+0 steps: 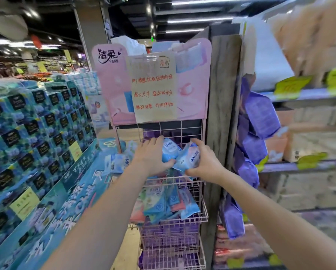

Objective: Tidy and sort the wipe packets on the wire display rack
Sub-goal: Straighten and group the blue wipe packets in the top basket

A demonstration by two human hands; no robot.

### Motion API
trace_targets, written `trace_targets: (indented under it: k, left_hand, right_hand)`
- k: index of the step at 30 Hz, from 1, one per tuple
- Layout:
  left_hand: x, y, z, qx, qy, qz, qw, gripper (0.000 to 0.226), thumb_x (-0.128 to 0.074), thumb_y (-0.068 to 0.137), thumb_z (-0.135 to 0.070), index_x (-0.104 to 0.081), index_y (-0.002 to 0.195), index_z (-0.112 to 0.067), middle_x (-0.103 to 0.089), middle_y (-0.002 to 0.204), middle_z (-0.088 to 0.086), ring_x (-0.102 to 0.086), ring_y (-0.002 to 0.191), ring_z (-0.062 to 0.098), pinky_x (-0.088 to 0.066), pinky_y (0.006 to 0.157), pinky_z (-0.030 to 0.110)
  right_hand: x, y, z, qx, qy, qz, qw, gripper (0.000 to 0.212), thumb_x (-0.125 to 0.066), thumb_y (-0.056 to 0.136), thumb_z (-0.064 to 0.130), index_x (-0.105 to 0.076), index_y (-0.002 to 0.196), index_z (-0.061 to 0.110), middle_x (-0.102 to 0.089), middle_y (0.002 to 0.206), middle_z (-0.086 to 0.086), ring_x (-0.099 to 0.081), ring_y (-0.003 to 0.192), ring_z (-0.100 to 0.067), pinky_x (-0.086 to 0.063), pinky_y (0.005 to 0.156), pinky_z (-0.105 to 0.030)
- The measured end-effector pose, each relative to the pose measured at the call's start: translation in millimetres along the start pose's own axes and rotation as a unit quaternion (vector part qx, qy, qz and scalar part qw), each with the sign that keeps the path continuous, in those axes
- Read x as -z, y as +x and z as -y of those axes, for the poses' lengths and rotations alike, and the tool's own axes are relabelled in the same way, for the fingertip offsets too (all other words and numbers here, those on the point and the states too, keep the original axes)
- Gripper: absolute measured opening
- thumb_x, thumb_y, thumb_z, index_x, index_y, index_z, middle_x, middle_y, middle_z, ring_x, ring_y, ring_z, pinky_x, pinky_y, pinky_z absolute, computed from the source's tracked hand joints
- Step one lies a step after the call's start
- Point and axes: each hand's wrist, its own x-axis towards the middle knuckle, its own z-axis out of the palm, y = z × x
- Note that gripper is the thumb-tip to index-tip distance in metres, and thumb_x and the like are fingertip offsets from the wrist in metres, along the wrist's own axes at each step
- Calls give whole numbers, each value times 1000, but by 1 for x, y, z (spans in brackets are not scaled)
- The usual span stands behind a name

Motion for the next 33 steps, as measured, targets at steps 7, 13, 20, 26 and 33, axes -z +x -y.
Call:
trace_targets:
  k: [7, 13, 20, 26, 33]
  left_hand:
    - [10, 3, -3, 11, -42, 2, 999, 104, -74, 81, -53, -19, 162, -18, -58, 140, 12, -58, 126, 34, -48, 101, 44]
    - [21, 10, -3, -3, -49, -26, 998, 97, -74, 82, -46, -24, 161, -22, -64, 132, 11, -63, 115, 35, -48, 86, 38]
    - [18, 12, -6, -29, -69, -45, 996, 92, -77, 78, -48, -36, 156, -23, -63, 134, 10, -60, 120, 33, -51, 97, 42]
    - [10, 9, -15, -58, -75, -103, 990, 88, -79, 75, -46, -45, 151, -17, -67, 130, 10, -63, 115, 34, -51, 96, 42]
    - [15, 9, -22, -74, -89, -196, 974, 82, -81, 72, -43, -52, 143, -12, -67, 122, 8, -64, 106, 30, -53, 93, 42]
  right_hand:
    - [11, 13, -5, 18, -43, 38, 998, 83, -87, 54, 34, -51, 127, 46, -45, 116, 0, -47, 111, -13, -45, 93, -19]
    - [19, 23, -17, 12, 22, 24, 999, 82, -87, 56, 23, -44, 124, 41, -50, 131, 2, -53, 118, -19, -47, 91, -26]
    - [24, 34, -39, -37, -127, 111, 985, 70, -74, 65, 30, -46, 129, 40, -33, 152, 6, -22, 141, -31, -17, 112, -47]
    - [29, 47, -25, -27, 19, 56, 998, 75, -52, 57, 35, -49, 132, 35, -47, 140, 4, -33, 136, -25, -22, 117, -52]
    - [9, 53, -24, -21, 54, 103, 993, 83, -64, 63, 79, -45, 137, 48, -63, 135, 11, -49, 134, -22, -33, 115, -57]
